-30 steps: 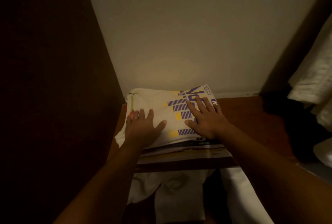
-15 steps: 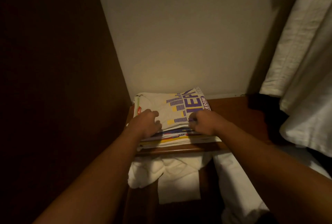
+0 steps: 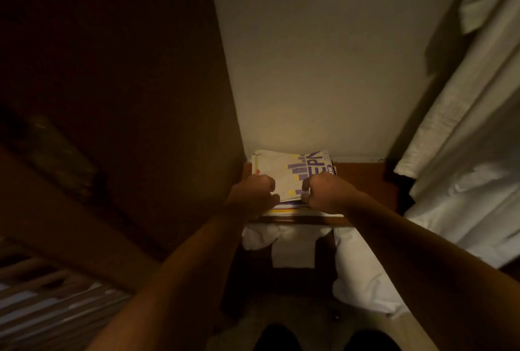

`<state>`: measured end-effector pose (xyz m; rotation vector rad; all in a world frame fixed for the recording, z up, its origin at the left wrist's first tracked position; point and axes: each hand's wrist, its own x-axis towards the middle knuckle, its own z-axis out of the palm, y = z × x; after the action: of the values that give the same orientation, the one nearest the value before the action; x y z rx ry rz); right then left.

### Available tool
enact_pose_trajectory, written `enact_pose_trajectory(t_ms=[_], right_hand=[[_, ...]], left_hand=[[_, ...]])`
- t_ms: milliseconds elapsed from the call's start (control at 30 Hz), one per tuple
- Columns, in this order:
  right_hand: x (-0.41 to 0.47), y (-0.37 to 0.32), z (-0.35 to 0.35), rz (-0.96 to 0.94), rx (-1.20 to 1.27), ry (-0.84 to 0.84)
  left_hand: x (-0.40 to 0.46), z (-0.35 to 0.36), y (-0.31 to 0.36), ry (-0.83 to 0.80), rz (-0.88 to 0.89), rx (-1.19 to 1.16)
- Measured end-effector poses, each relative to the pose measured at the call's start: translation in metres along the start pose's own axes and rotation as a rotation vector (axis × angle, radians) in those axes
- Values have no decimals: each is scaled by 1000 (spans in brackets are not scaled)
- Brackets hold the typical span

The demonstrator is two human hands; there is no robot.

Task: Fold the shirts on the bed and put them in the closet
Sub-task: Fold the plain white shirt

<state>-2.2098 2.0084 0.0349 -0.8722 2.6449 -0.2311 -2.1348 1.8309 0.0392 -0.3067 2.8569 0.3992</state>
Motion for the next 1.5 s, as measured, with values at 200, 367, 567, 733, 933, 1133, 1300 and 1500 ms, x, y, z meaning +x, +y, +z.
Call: enact_pose_trajectory(t_ms=[200, 367, 567, 733, 933, 1133, 1300, 1500], right_hand=[[-91, -70, -77, -3, 36, -27], [-155, -114, -109, -43, 20, -23], [-205, -146, -111, -80, -32, -43], [-247, -183, -94, -156, -56, -65], [-263, -247, -69, -285, -116, -138], [-249, -345, -40, -496, -151, -276], [-226, -432, -3, -621, -201, -363], [-192, -551, 47, -712, -232, -452]], left_hand=[[-110, -76, 15, -77, 30, -84], [-181, -115, 21, -73, 4, -167], [-241, -133, 9, -42, -51, -173], [-315, -116, -8, -57, -154, -257], [-399, -88, -66, -33, -310, -388], [-463, -82, -148, 53, -473, -477], [-510, -67, -221, 96, -567, -430], [-571, -35, -331, 87, -787, -459]])
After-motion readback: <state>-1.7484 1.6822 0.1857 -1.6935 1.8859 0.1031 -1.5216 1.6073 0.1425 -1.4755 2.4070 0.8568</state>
